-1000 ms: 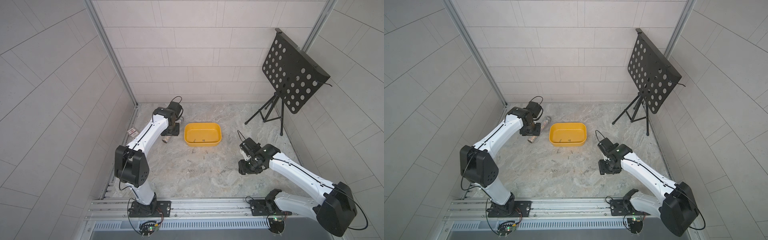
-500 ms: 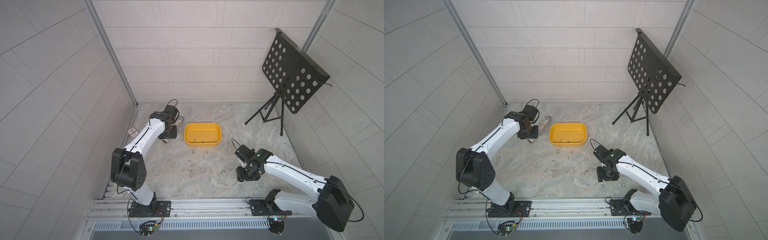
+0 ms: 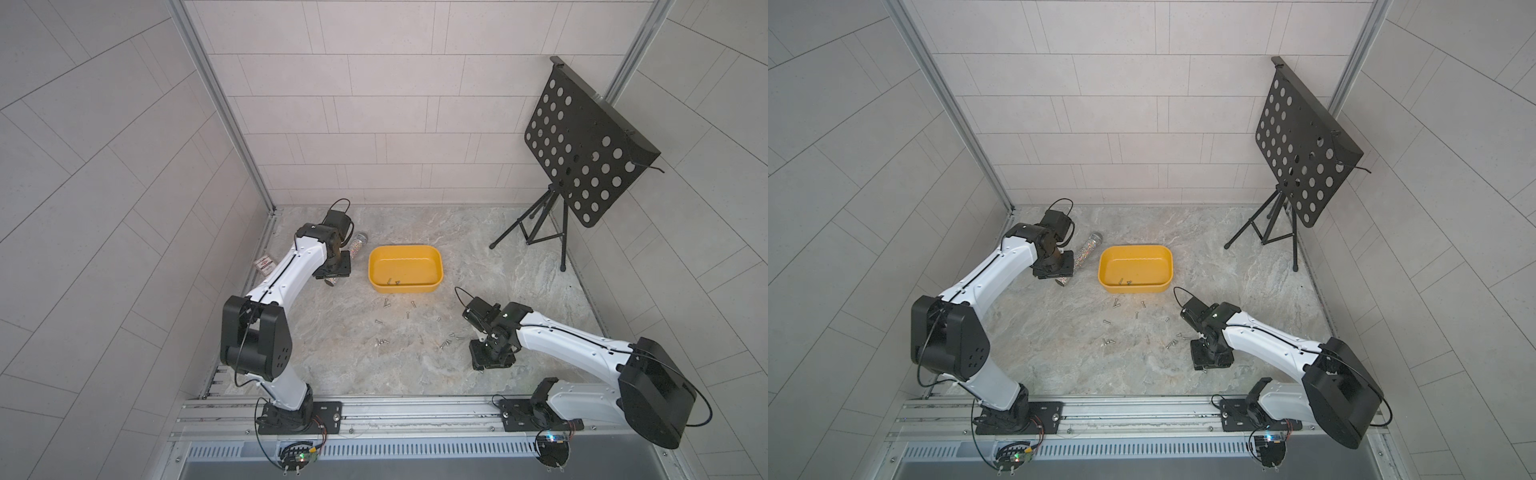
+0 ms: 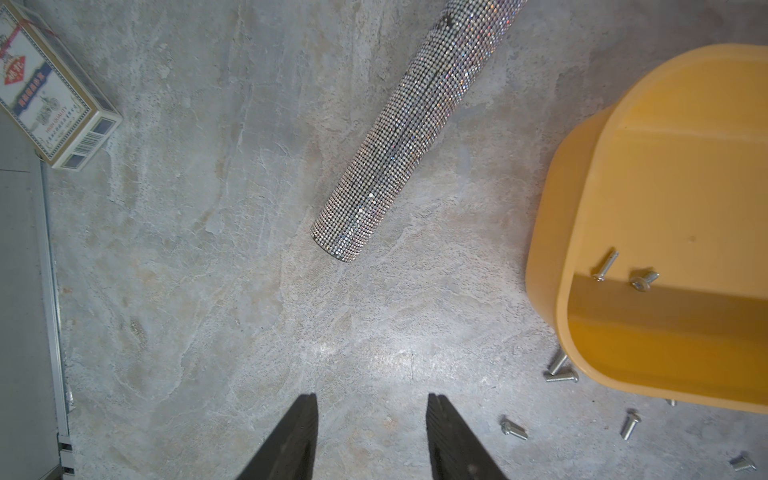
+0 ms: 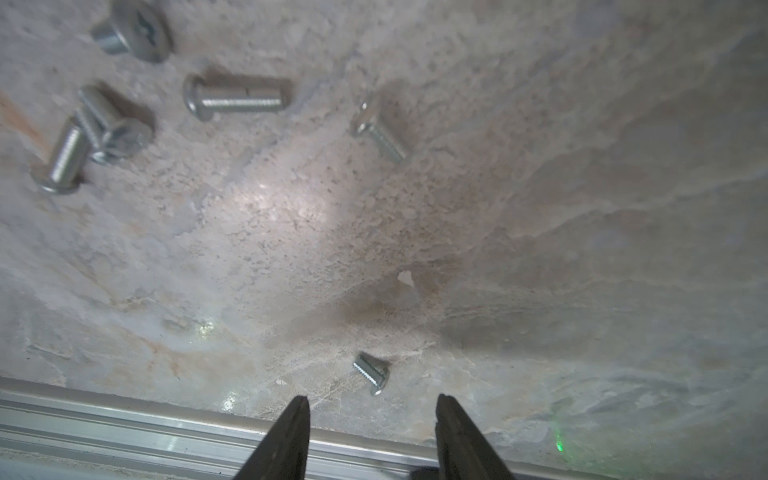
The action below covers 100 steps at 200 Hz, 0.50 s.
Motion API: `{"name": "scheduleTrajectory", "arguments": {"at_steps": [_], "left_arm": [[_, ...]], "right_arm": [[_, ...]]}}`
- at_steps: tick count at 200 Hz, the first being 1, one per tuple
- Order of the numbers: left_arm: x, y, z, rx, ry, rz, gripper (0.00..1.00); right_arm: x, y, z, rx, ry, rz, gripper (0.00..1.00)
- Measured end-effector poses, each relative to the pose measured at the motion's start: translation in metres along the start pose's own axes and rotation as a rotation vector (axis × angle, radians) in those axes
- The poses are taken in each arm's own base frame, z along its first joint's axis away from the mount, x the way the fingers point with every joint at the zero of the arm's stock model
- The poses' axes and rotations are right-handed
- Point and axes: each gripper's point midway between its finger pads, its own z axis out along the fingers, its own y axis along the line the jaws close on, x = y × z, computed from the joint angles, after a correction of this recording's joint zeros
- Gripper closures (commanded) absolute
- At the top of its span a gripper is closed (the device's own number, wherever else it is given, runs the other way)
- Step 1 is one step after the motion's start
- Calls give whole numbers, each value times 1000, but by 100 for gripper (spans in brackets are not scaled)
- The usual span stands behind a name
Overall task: Put the screws on the desktop into the storage box
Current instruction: Pick up the screw from the center of the board.
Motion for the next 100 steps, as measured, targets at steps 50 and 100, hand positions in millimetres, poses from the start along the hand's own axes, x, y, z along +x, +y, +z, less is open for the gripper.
{"name": "scheduleTrajectory", "arguments": {"at_steps": [50, 100], "left_arm": [[1, 0, 3, 4, 11, -2, 51], [1, -1, 3, 6, 11, -3, 51]], "right_arm": [[6, 1, 11, 6, 28, -3, 51], [6, 2, 17, 17, 39, -6, 55]]}}
